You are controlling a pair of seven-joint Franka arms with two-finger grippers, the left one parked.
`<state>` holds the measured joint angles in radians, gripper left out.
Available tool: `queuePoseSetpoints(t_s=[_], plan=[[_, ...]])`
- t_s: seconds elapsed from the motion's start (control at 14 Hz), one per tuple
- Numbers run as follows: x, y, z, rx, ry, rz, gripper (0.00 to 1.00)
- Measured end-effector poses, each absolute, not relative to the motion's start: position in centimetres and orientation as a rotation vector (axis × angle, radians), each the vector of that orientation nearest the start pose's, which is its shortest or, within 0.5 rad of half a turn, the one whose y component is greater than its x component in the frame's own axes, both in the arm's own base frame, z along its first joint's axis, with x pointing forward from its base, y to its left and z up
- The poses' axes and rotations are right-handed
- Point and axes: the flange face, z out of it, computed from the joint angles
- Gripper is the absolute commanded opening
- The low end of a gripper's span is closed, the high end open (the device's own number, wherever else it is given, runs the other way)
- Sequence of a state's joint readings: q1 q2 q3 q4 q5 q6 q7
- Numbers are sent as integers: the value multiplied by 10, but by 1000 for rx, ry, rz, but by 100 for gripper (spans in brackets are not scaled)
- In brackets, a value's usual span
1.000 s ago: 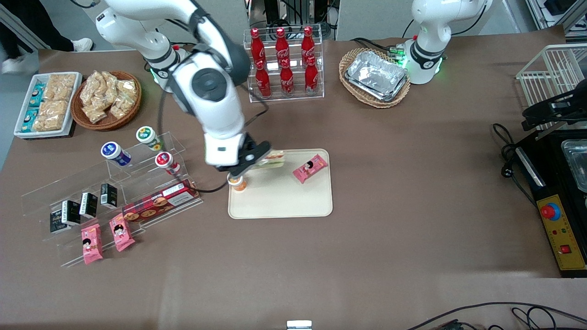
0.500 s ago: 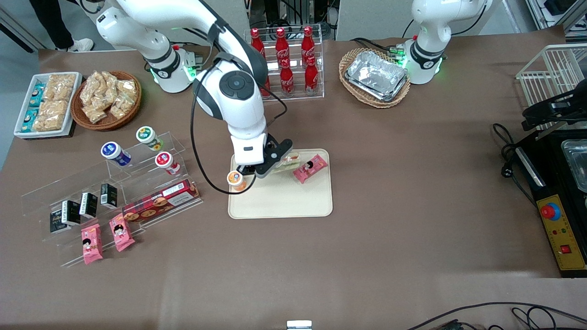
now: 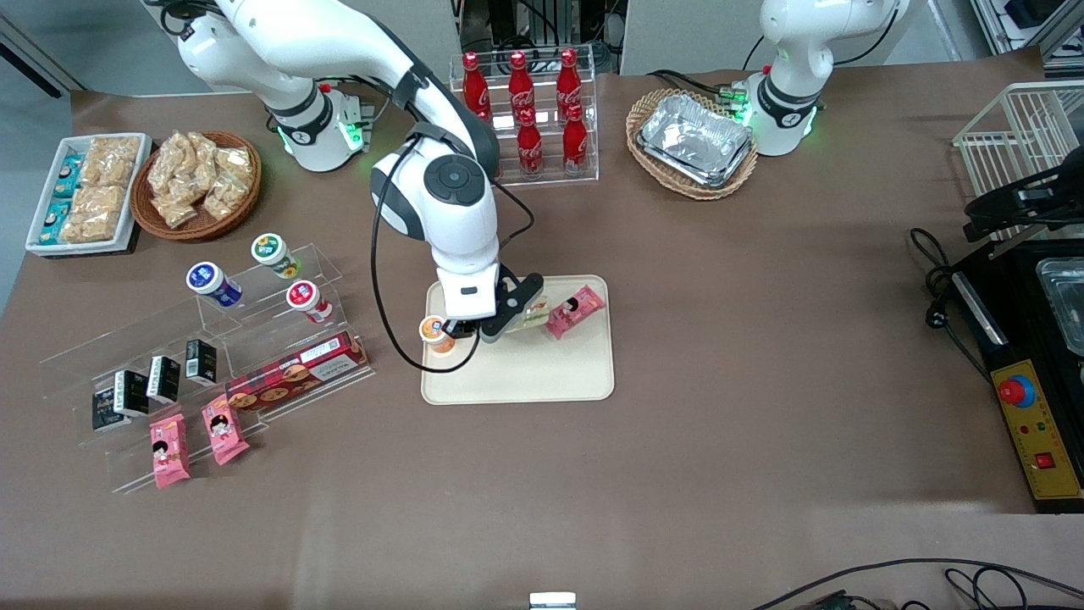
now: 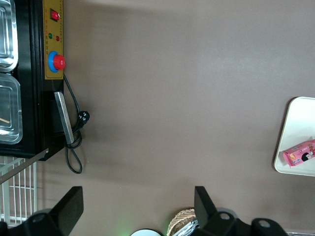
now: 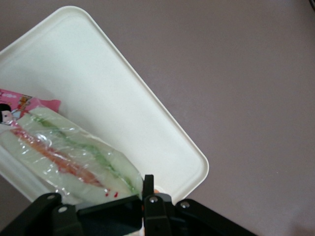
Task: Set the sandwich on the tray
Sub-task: 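Lower the sandwich onto the tray and open the right gripper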
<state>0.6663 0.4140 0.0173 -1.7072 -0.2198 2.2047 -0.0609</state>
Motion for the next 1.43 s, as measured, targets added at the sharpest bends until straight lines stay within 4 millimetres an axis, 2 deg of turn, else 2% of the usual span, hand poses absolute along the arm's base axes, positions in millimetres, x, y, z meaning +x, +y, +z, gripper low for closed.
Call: queuePoseSetpoints(t_s=[0.36, 0.64, 1.14, 1.43], plan=[[524, 422, 322, -3004, -1377, -238, 0], [523, 429, 302, -3000, -1400, -256, 0], [548, 425, 273, -3003, -1407, -324, 0], [562, 430, 257, -3009, -1402, -337, 0]])
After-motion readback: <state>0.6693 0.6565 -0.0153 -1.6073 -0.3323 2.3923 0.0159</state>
